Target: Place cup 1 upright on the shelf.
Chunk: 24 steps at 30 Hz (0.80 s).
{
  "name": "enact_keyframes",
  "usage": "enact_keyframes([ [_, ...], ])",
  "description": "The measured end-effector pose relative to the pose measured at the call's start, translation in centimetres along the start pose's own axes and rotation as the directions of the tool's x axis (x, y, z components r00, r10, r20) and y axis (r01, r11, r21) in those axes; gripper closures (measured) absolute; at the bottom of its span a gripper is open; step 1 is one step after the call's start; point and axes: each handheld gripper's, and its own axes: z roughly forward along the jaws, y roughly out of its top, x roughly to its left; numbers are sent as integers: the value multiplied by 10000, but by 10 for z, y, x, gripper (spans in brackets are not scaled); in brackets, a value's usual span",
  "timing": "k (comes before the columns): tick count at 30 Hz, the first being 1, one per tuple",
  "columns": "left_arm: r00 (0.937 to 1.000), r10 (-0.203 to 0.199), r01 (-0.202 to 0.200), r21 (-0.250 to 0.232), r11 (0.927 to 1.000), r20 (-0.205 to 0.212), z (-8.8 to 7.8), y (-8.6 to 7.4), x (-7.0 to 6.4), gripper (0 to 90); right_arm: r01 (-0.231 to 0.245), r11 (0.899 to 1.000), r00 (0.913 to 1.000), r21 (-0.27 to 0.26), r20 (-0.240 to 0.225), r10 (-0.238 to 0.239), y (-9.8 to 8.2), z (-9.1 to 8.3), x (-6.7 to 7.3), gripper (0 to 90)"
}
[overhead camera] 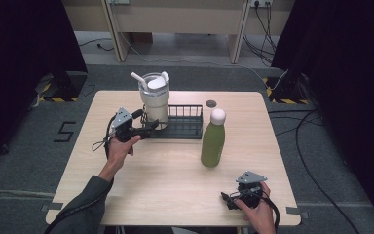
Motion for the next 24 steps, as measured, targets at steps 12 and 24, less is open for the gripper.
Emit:
enact_keyframes([
  [12, 9998, -60, 56, 174, 9998, 195, -12, -4, -9, 145, 0, 10000, 10000, -16, 1, 0, 0, 0, 0, 2],
  [24, 9991, 290, -301, 348, 9989, 296, -21, -3, -17, 145, -30, 10000, 10000, -8, -4, 30, 0, 0, 0, 2],
])
